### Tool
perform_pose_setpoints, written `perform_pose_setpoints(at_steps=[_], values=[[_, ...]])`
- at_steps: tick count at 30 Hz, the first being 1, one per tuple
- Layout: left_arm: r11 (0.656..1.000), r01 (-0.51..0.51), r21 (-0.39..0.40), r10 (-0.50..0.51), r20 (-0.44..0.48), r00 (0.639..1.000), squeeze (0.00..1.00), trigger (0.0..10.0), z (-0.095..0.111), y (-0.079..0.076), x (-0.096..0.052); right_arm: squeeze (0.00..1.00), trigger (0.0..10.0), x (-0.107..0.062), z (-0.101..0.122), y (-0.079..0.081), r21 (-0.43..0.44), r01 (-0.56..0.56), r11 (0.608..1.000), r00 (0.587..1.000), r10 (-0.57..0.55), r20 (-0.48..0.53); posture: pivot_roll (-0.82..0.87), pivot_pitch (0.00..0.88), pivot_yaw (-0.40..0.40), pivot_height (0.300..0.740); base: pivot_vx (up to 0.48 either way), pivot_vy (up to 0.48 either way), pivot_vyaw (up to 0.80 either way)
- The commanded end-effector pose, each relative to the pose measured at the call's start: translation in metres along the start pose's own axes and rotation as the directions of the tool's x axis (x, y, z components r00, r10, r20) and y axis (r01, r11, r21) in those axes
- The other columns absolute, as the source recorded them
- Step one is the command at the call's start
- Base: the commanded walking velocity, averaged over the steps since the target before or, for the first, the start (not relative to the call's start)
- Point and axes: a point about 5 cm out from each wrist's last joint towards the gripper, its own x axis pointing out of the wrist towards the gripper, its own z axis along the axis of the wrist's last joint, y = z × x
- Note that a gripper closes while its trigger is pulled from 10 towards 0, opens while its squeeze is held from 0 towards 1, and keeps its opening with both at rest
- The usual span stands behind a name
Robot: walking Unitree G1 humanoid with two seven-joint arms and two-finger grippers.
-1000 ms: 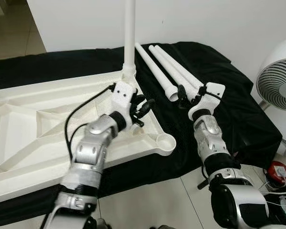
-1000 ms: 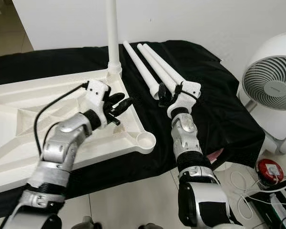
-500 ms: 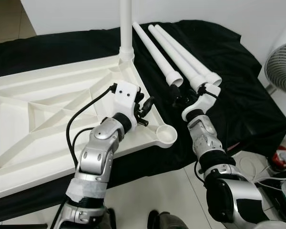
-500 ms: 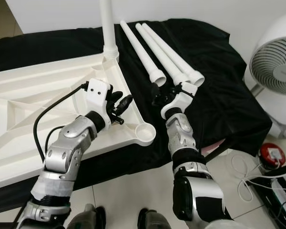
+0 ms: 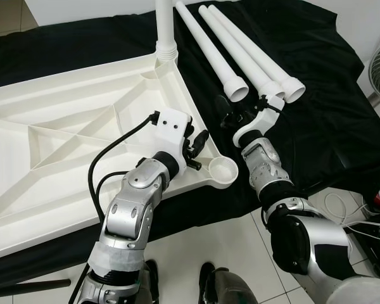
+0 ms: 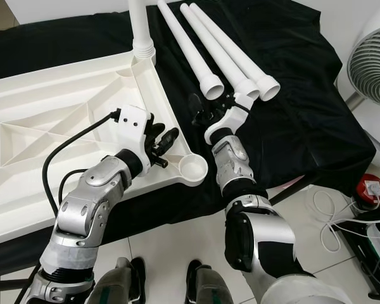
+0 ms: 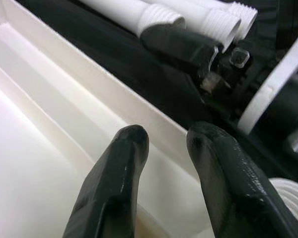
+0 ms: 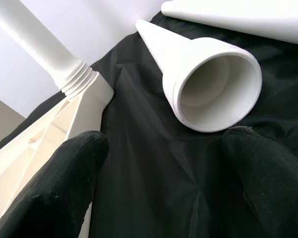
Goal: Building children table
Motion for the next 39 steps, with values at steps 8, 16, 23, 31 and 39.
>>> perform_pose_setpoints(at_steps=[8, 16, 23, 31, 39], values=[[1.0, -0.019, -0.007, 0.018, -0.045, 0.999, 0.0, 10.0, -0.004, -0.003, -0.005, 0.0, 10.0, 0.012, 0.011, 0.011, 0.022, -0.044, 0.999, 0.999, 0.043, 0.033, 0.11, 0.292, 0.027, 0.74, 0.0, 0.0, 0.0], [1.0, -0.019, -0.018, 0.018, -0.058, 0.998, 0.0, 10.0, -0.004, -0.006, -0.008, 0.0, 10.0, 0.024, 0.027, 0.022, 0.023, -0.073, 0.997, 0.995, 0.072, 0.068, 0.12, 0.3, 0.027, 0.74, 0.0, 0.0, 0.0], [0.999, -0.019, -0.027, 0.018, -0.064, 0.998, 0.0, 10.0, -0.005, -0.009, -0.01, 0.0, 10.0, 0.032, 0.038, 0.027, 0.024, -0.057, 0.998, 0.996, 0.055, 0.074, 0.13, 0.299, 0.024, 0.74, 0.0, 0.0, 0.0], [0.999, -0.028, -0.031, 0.026, -0.071, 0.997, 0.0, 10.0, -0.006, -0.008, -0.012, 0.0, 0.0, 0.035, 0.043, 0.023, 0.057, 0.027, 0.998, 0.997, -0.03, 0.065, 0.14, 0.299, 0.021, 0.74, 0.0, 0.0, 0.0], [0.999, -0.029, -0.031, 0.026, -0.077, 0.997, 0.0, 10.0, -0.006, -0.01, -0.014, 0.0, 0.0, 0.036, 0.045, 0.025, 0.112, 0.012, 0.994, 0.996, -0.021, 0.082, 0.15, 0.294, 0.018, 0.74, 0.0, 0.0, 0.0]])
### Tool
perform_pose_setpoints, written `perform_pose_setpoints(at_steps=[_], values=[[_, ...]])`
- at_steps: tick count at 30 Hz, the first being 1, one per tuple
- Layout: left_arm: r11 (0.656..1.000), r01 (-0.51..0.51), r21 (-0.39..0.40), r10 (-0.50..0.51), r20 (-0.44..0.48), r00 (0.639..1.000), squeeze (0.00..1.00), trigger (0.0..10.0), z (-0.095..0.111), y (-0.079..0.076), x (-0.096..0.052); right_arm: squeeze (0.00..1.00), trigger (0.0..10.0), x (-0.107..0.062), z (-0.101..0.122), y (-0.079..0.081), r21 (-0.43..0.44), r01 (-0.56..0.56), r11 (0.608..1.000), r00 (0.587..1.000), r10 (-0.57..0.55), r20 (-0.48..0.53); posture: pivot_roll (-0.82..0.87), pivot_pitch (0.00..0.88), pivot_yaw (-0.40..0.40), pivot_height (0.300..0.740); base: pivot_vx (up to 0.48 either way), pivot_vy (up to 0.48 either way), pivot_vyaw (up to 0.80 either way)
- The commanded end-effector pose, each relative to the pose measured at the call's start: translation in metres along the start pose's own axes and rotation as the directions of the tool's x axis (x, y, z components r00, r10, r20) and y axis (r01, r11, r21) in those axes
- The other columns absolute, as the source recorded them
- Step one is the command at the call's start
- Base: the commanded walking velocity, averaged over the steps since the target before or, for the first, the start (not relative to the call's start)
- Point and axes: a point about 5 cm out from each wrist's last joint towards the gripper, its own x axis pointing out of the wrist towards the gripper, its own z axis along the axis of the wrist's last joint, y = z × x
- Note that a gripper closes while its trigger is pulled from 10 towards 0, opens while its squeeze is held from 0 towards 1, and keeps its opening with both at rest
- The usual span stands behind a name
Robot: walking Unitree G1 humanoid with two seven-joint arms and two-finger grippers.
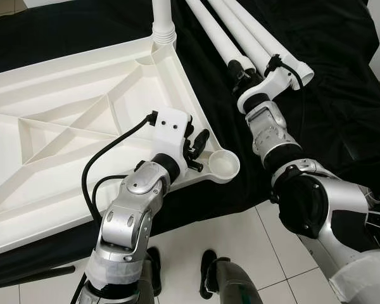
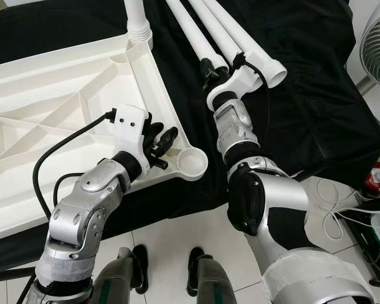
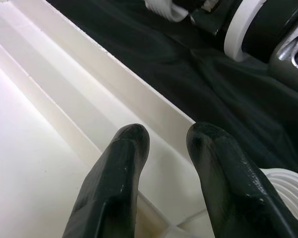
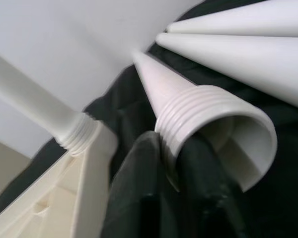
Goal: Building children table
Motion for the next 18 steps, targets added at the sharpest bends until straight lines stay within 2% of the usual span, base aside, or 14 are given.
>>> perform_pose_setpoints(at_steps=[1, 11, 12, 13, 15, 18], values=[[1.0, -0.001, -0.02, -0.001, -0.078, 0.997, 0.0, 10.0, -0.015, -0.002, -0.003, 0.0, 0.0, -0.001, -0.006, 0.001, 0.034, 0.007, 0.999, 1.0, -0.007, -0.016, 0.15, 0.293, 0.019, 0.74, 0.0, 0.0, 0.0], [1.0, -0.005, -0.026, 0.003, -0.076, 0.997, 0.0, 10.0, -0.014, 0.0, -0.004, 0.0, 0.0, -0.007, -0.016, 0.002, -0.036, -0.039, 0.999, 0.999, 0.038, -0.028, 0.15, 0.295, 0.021, 0.74, 0.0, 0.0, 0.0], [0.999, -0.002, -0.032, 0.0, -0.075, 0.997, 0.0, 10.0, -0.014, 0.0, -0.005, 0.0, 10.0, -0.008, -0.017, 0.004, -0.088, -0.063, 0.994, 0.998, 0.061, -0.02, 0.15, 0.294, 0.021, 0.74, 0.0, 0.0, 0.0], [0.999, -0.002, -0.032, 0.0, -0.075, 0.997, 0.0, 10.0, -0.014, 0.0, -0.005, 0.0, 10.0, -0.008, -0.017, 0.004, -0.088, -0.063, 0.994, 0.998, 0.061, -0.02, 0.15, 0.294, 0.021, 0.74, 0.0, 0.0, 0.0], [1.0, -0.005, -0.029, 0.003, -0.067, 0.998, 0.0, 10.0, -0.013, 0.002, -0.004, 0.0, 10.0, -0.011, -0.018, 0.008, -0.181, -0.115, 0.977, 0.993, 0.119, 0.009, 0.13, 0.289, 0.018, 0.74, 0.0, 0.0, 0.0], [1.0, -0.009, -0.028, 0.008, -0.062, 0.998, 0.0, 10.0, -0.012, 0.004, -0.004, 0.0, 10.0, -0.012, -0.017, 0.011, -0.21, -0.145, 0.967, 0.988, 0.153, 0.026, 0.13, 0.289, 0.018, 0.74, 0.0, 0.0, 0.0]])
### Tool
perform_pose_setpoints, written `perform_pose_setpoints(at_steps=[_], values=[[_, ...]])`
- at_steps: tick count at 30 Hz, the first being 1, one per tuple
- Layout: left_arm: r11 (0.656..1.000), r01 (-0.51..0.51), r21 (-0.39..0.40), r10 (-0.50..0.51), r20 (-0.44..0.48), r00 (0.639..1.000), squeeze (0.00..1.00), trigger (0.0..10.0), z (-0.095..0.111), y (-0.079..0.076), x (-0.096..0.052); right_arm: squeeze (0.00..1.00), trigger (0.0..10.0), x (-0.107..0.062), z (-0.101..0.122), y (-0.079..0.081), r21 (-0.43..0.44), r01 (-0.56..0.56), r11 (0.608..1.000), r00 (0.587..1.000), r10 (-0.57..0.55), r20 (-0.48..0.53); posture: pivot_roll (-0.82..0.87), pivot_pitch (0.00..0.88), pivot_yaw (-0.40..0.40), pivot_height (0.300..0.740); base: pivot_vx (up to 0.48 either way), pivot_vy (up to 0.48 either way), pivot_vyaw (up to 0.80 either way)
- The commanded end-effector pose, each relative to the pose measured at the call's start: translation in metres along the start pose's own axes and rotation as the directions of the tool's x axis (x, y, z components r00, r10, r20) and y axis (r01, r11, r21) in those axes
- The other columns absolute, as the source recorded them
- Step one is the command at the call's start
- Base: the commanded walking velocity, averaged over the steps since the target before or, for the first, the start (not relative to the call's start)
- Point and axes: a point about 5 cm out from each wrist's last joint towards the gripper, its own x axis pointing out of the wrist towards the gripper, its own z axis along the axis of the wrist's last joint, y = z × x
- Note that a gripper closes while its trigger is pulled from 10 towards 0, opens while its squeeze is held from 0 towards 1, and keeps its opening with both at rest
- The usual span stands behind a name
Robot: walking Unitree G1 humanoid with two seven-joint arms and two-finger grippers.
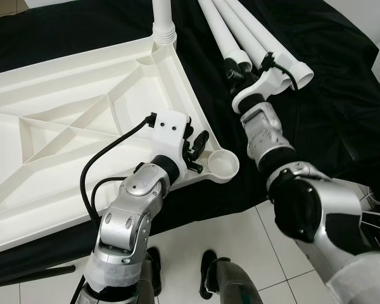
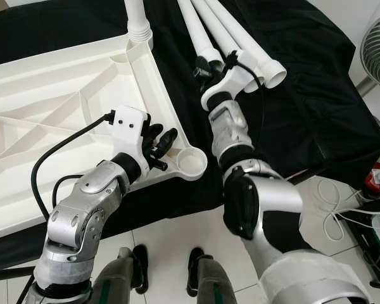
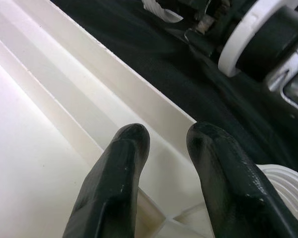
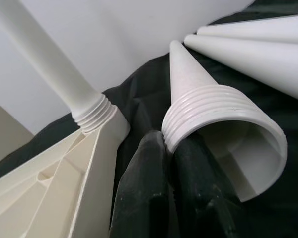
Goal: Building children table
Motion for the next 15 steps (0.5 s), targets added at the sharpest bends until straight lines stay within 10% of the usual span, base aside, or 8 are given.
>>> perform_pose_setpoints(at_steps=[1, 15], values=[[1.0, -0.016, -0.019, 0.015, -0.057, 0.998, 0.0, 10.0, -0.011, 0.004, 0.0, 0.0, 10.0, -0.001, 0.003, 0.008, -0.071, -0.065, 0.995, 0.997, 0.068, 0.046, 0.13, 0.285, 0.014, 0.74, 0.0, 0.0, 0.0], [0.997, 0.016, -0.076, -0.018, -0.018, 1.0, 0.0, 10.0, -0.003, 0.016, 0.003, 0.0, 10.0, -0.023, 0.02, 0.02, -0.324, -0.089, 0.942, 0.952, 0.176, 0.25, 0.1, 0.258, 0.023, 0.74, 0.0, 0.0, 0.0]])
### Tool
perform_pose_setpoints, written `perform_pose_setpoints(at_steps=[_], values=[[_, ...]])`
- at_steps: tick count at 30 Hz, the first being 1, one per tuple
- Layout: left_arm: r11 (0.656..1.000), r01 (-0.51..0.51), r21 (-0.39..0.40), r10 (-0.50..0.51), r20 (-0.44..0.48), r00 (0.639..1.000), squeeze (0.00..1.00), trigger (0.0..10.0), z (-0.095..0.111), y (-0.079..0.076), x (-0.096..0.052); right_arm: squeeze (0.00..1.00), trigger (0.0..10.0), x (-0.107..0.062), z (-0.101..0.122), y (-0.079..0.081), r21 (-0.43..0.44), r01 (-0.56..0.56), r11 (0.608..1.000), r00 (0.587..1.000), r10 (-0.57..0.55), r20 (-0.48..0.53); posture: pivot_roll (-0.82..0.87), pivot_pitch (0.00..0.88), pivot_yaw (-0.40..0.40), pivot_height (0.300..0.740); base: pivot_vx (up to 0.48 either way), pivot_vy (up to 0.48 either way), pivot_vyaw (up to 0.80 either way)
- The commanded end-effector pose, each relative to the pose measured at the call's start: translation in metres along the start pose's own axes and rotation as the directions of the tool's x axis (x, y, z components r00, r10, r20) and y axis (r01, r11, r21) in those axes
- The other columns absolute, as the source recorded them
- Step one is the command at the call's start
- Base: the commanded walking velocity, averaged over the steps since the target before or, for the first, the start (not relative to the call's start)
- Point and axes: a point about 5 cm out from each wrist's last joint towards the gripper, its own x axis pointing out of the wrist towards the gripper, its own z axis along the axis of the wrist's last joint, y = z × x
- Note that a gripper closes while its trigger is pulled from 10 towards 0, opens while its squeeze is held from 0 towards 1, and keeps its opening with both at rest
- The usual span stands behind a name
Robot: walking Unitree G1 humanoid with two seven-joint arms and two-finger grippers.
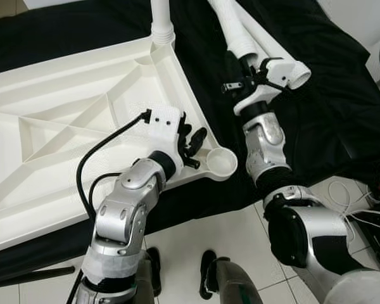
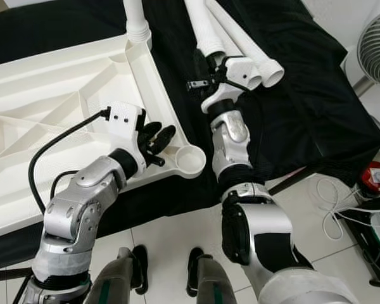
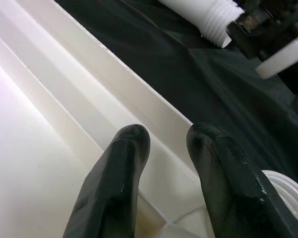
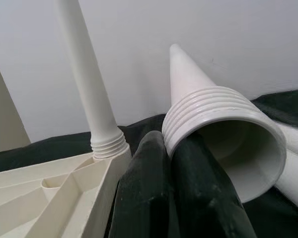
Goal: Building children table
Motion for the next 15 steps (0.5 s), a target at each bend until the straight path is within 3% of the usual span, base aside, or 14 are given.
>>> perform_pose_setpoints(at_steps=[1, 2, 6, 7, 9, 11, 14, 15], values=[[0.998, 0.062, -0.018, -0.062, -0.028, 0.998, 0.13, 10.0, -0.004, 0.005, -0.001, 0.0, 10.0, -0.001, 0.012, 0.006, -0.063, -0.014, 0.998, 0.997, 0.018, 0.073, 0.09, 0.249, 0.023, 0.74, 0.0, 0.0, 0.0], [0.995, 0.093, -0.022, -0.094, -0.027, 0.995, 1.0, 10.0, -0.002, 0.008, -0.001, 0.0, 10.0, -0.003, 0.015, 0.007, -0.1, -0.013, 0.995, 0.995, 0.022, 0.093, 0.09, 0.246, 0.023, 0.74, 0.0, 0.0, 0.0], [0.993, 0.112, -0.024, -0.113, -0.027, 0.993, 1.0, 10.0, -0.001, 0.009, -0.001, 0.0, 10.0, -0.004, 0.018, 0.007, -0.123, -0.012, 0.992, 0.994, 0.025, 0.104, 0.09, 0.246, 0.023, 0.74, 0.0, 0.0, 0.0], [0.988, 0.157, 0.007, -0.157, -0.022, 0.987, 1.0, 10.0, 0.006, 0.019, 0.0, 0.0, 10.0, -0.008, 0.023, 0.003, -0.169, 0.007, 0.986, 0.992, 0.014, 0.125, 0.07, 0.218, 0.019, 0.74, 0.0, 0.0, 0.0], [0.988, 0.157, 0.007, -0.157, -0.022, 0.987, 1.0, 10.0, 0.006, 0.019, 0.0, 0.0, 10.0, -0.008, 0.023, 0.003, -0.169, 0.007, 0.986, 0.992, 0.014, 0.125, 0.07, 0.218, 0.019, 0.74, 0.0, 0.0, 0.0], [0.972, 0.222, 0.078, -0.22, -0.028, 0.975, 1.0, 10.0, 0.016, 0.029, 0.001, 0.0, 10.0, -0.011, 0.034, -0.003, -0.228, 0.028, 0.973, 0.989, 0.007, 0.151, 0.05, 0.189, 0.008, 0.74, 0.0, 0.0, 0.0], [0.965, 0.245, 0.095, -0.243, -0.032, 0.969, 1.0, 10.0, 0.018, 0.031, 0.002, 0.0, 10.0, -0.012, 0.038, -0.004, -0.248, 0.034, 0.968, 0.988, 0.006, 0.156, 0.05, 0.189, 0.008, 0.74, 0.0, 0.0, 0.0], [0.961, 0.266, 0.08, -0.265, -0.029, 0.964, 0.0, 10.0, 0.023, 0.034, 0.002, 0.0, 10.0, -0.012, 0.043, -0.005, -0.273, 0.034, 0.961, 0.986, 0.012, 0.165, 0.05, 0.174, 0.001, 0.74, 0.0, 0.0, 0.0]])
